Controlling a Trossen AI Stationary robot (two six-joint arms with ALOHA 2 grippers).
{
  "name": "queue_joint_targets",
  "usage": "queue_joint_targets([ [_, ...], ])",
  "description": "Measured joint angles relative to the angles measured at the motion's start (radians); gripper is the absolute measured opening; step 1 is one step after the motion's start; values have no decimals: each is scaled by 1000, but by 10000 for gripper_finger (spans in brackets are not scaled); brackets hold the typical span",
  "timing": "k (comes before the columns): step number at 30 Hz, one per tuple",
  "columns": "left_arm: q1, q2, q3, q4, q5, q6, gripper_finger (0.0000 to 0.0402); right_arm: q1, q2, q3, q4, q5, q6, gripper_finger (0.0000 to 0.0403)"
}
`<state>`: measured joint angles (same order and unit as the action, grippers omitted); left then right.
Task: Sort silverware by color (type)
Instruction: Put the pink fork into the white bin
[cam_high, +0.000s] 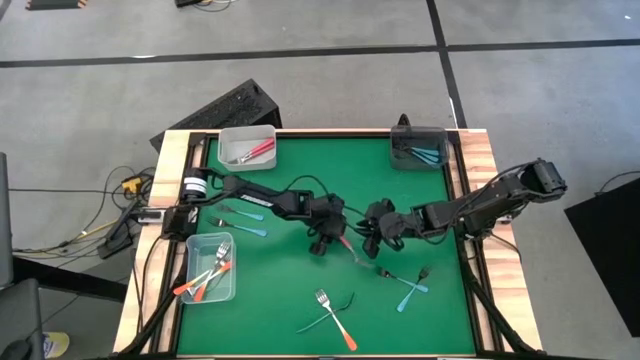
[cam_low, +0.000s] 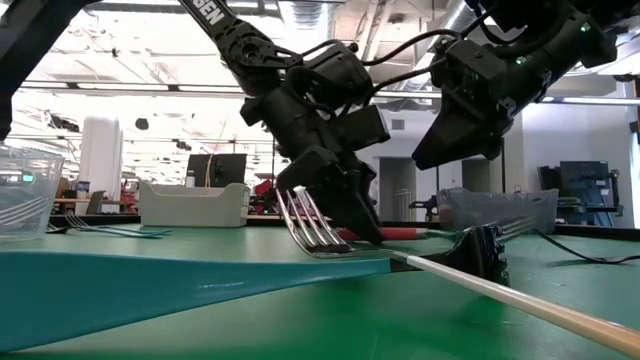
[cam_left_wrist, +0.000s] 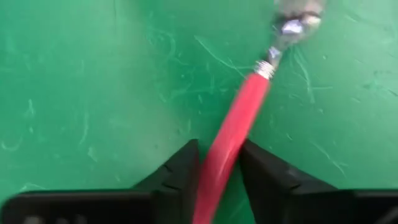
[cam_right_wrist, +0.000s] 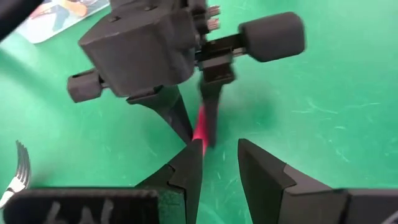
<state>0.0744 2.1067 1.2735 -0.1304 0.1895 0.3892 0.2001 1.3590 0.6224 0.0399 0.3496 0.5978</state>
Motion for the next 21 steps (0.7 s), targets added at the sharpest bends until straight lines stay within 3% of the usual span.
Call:
queue_joint_targets([
  [5,1,-1,-1,-26,-1,-6,18,3,0,0,-3,0,0,128],
  [14,-3,-86,-12,-98,-69,-34,18,24,0,0,-46,18,10,128],
  [21,6,-175,-42,-213,-255,-70,16,57,0,0,-47,47,12,128],
])
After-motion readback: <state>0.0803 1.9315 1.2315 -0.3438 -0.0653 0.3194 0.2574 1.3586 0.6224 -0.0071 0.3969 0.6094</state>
